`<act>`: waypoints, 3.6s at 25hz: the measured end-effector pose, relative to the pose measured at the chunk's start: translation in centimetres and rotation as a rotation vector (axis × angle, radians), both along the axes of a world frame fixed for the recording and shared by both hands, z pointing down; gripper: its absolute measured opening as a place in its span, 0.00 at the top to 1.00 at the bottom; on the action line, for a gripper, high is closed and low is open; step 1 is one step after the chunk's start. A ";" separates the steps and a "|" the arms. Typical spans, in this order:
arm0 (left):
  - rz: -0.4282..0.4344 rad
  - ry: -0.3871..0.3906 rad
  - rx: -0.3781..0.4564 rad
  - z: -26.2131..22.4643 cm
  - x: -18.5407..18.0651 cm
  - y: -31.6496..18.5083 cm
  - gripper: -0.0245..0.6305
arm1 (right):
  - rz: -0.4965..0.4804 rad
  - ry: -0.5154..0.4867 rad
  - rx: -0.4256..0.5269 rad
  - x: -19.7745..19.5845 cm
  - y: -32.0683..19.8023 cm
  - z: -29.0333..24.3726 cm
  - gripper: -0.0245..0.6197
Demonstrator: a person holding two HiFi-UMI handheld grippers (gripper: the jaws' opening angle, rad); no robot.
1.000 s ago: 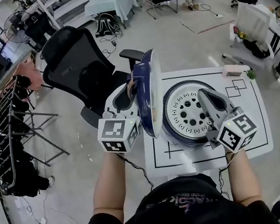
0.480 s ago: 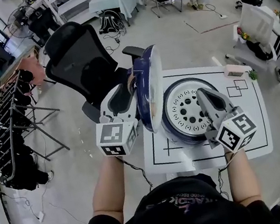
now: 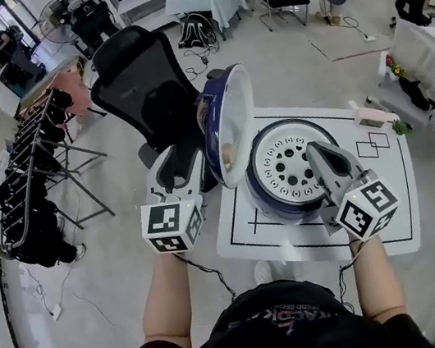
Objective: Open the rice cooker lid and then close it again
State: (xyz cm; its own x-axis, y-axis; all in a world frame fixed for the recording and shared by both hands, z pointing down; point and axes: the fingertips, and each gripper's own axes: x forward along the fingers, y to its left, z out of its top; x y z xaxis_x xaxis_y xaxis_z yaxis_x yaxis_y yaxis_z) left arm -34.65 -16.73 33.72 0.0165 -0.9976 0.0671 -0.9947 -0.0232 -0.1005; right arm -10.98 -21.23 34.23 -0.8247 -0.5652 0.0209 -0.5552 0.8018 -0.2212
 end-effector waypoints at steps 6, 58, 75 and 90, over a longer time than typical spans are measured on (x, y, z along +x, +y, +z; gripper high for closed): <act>-0.084 0.004 0.000 -0.5 2.0 4.4 0.60 | -0.064 -0.022 0.000 2.0 2.3 -0.4 0.96; 0.005 0.092 0.018 -0.6 20.4 16.1 0.49 | -0.198 -0.019 0.022 10.3 12.5 -1.4 0.96; -0.054 0.096 0.025 -1.5 13.8 14.0 0.49 | -0.207 -0.012 0.015 5.8 9.4 -1.5 0.96; -0.093 0.131 0.050 -2.0 7.2 9.8 0.52 | -0.183 -0.001 0.021 1.6 5.2 -2.0 0.96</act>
State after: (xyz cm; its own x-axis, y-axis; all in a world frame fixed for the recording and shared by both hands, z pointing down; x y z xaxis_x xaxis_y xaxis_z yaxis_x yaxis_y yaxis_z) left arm -27.49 -6.93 31.74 -0.0707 -0.9973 0.0206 -0.9970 0.0713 0.0313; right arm -9.40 -16.01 32.25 -0.9138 -0.4060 0.0099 -0.3993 0.8938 -0.2042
